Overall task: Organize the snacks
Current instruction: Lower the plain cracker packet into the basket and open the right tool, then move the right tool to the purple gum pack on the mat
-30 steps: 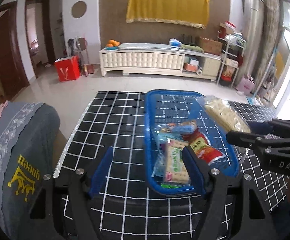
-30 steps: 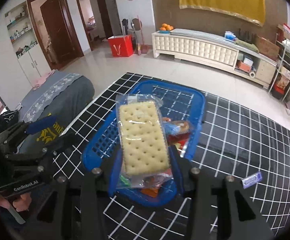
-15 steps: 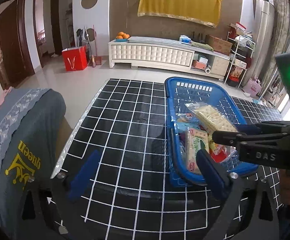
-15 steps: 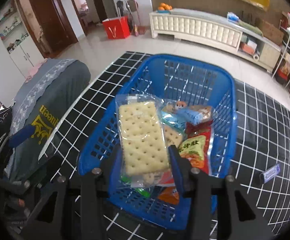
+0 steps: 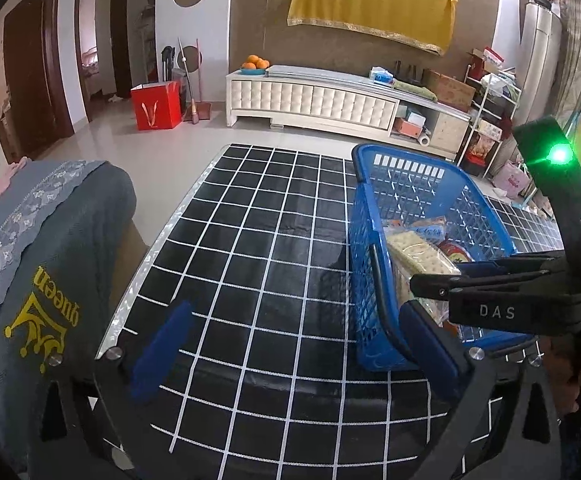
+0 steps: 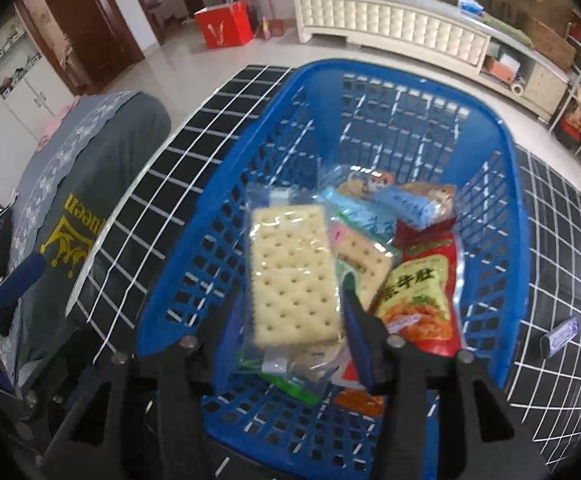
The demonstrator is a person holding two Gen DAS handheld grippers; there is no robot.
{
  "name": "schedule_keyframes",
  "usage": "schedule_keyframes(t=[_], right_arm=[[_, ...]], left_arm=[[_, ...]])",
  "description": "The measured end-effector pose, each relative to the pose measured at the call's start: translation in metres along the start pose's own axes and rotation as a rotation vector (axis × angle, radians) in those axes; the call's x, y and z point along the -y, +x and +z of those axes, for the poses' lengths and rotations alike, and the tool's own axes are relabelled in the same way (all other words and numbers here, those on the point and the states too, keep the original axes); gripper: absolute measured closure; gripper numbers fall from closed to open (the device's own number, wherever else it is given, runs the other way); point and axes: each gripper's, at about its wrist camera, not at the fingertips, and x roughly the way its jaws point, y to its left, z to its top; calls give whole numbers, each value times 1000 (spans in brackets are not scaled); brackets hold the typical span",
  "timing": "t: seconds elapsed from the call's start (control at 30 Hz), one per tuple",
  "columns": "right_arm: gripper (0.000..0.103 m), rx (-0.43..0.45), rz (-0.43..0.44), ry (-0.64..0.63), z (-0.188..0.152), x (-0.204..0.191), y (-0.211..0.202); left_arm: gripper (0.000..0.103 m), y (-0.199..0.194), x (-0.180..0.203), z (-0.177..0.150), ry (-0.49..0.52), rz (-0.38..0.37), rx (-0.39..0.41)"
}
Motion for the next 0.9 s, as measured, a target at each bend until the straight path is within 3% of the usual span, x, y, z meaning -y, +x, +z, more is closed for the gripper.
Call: schedule_keyframes(t=[0.07, 0.17, 0.47, 0.8, 0.9], right_arm=[[28, 3, 4, -11, -3, -1, -3], [22, 29, 2, -26, -7, -2, -13], [18, 143, -14, -35, -21, 16, -62], [16, 267, -33, -22, -50, 54, -115], [10, 330, -73, -11, -62, 68, -132]], left_arm=[[0, -1, 2, 0, 5, 2, 0], [1, -4, 5, 0, 11, -1, 4], [1, -22, 26, 7, 41, 9, 37], [1, -51, 77, 21, 100, -16, 95], [1, -57, 97, 23, 123, -28, 106]])
